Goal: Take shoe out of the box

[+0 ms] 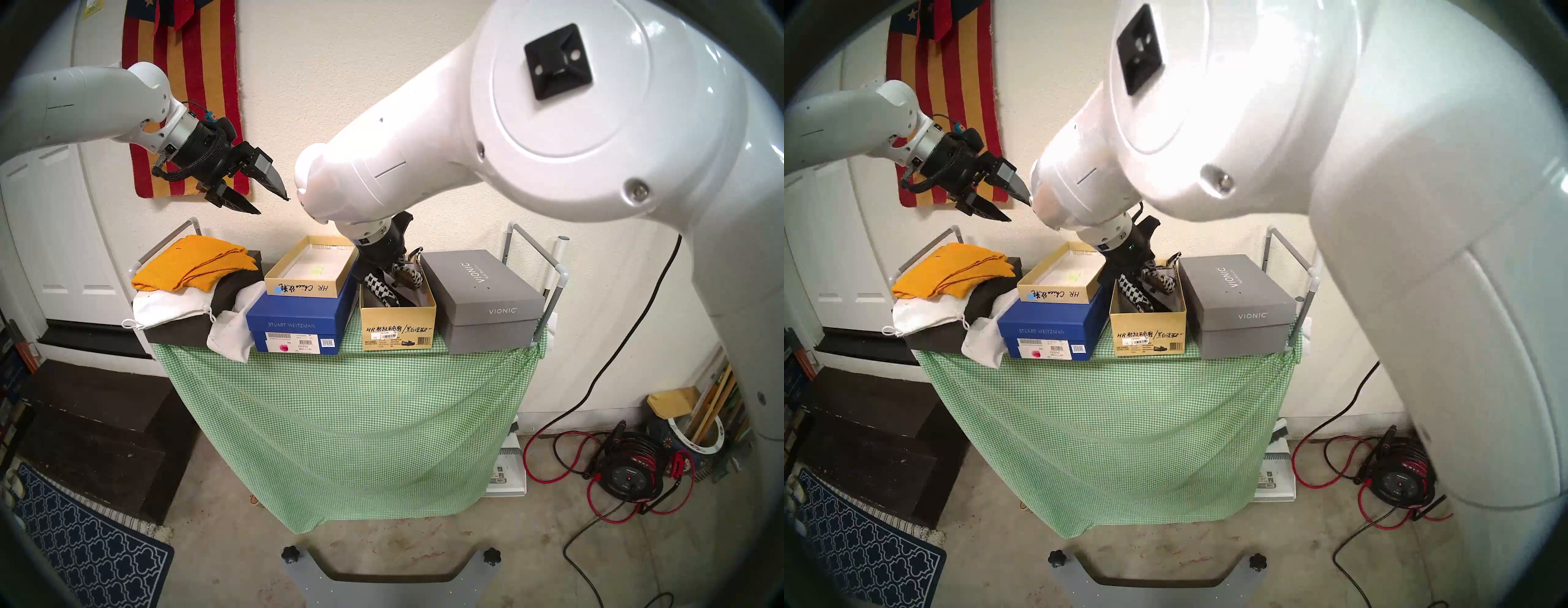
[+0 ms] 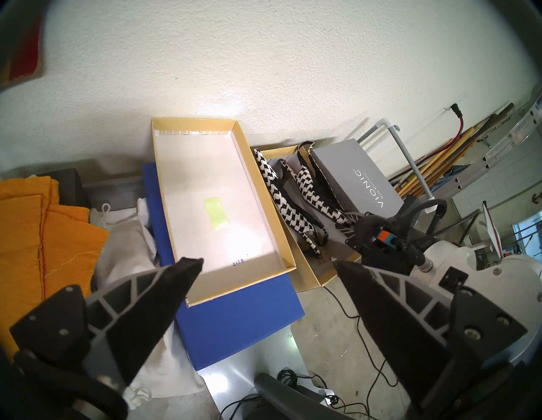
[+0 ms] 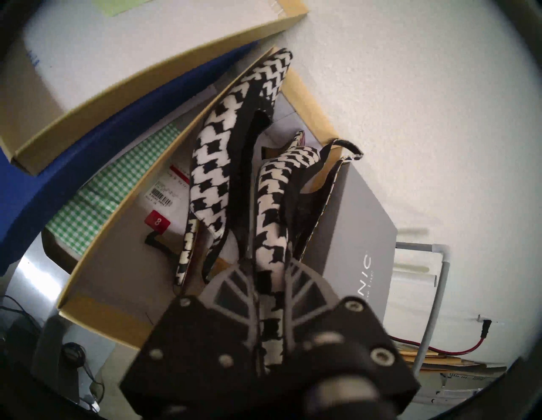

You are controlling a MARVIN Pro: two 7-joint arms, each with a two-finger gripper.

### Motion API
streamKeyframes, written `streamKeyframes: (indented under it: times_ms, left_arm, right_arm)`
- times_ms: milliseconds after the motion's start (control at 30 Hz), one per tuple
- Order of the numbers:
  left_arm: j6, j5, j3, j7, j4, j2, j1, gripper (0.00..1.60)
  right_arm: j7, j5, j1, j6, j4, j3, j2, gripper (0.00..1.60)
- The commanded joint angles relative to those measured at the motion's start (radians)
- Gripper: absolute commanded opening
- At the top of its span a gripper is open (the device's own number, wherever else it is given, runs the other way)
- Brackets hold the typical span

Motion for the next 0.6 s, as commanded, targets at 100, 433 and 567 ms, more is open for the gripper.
streamKeyframes:
  times_ms: [100, 433, 567]
  left_arm:
    - [0.0, 0.001, 0.001, 0.0, -0.001, -0.001, 0.0, 1.6]
    - [0.0, 0.001, 0.0, 0.0, -0.001, -0.001, 0.0, 1.6]
    - [0.0, 0.001, 0.0, 0.0, -0.001, -0.001, 0.001, 1.6]
  right_arm:
    - [-0.018, -0.006, 0.083, -0.002, 0.012, -0.018, 0.001, 0.0]
    - [-0.031, -0.043, 0.085, -0.002, 0.028, -0.008, 0.001, 0.0]
    - [-0.035, -0.068, 0.091, -0.002, 0.032, -0.003, 0.001, 0.0]
